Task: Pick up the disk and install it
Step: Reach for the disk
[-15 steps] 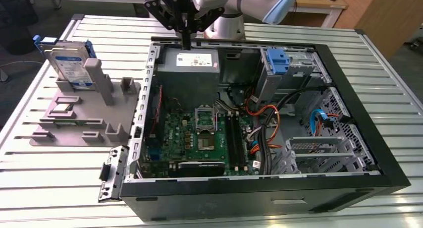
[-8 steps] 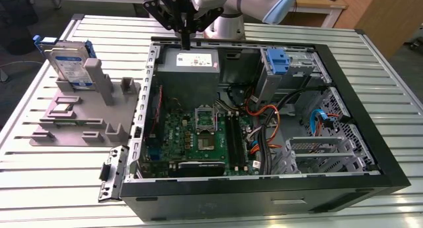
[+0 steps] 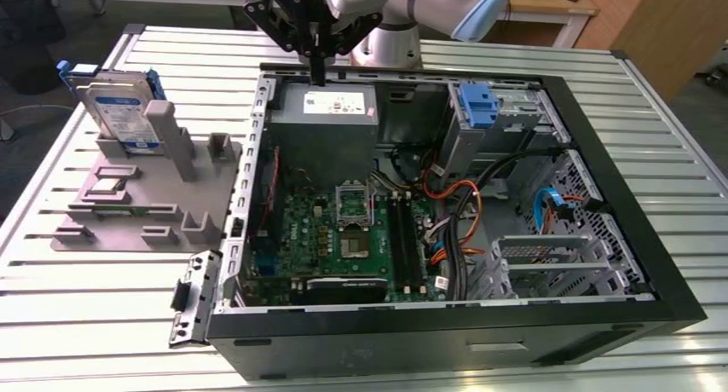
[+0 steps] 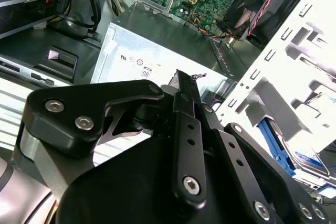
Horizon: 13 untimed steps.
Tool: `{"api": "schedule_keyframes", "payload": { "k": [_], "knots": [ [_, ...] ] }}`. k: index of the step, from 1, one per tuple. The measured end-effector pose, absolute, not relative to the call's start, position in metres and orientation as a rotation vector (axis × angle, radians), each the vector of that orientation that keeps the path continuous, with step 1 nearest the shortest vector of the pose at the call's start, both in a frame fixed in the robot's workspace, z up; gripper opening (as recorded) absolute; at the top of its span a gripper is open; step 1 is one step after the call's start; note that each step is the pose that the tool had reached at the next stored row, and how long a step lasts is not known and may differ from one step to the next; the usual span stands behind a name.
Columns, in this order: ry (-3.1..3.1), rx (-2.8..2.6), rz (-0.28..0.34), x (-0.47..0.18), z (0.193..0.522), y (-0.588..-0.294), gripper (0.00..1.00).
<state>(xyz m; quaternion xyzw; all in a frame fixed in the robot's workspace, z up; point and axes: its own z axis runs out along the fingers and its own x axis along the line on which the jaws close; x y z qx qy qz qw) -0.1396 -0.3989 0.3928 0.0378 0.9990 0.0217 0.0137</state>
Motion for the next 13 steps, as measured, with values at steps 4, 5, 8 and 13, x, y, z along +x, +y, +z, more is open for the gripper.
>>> {"api": "schedule_keyframes", "payload": {
  "k": [4,5,8,13],
  "knots": [
    [3.111,0.118,0.068,-0.140,0.393,-0.399,0.11],
    [3.111,0.118,0.068,-0.141,0.393,-0.399,0.11],
    [3.111,0.118,0.068,-0.144,0.393,-0.399,0.11],
    [3.111,0.118,0.068,-0.151,0.393,-0.399,0.11]
  ]
}}
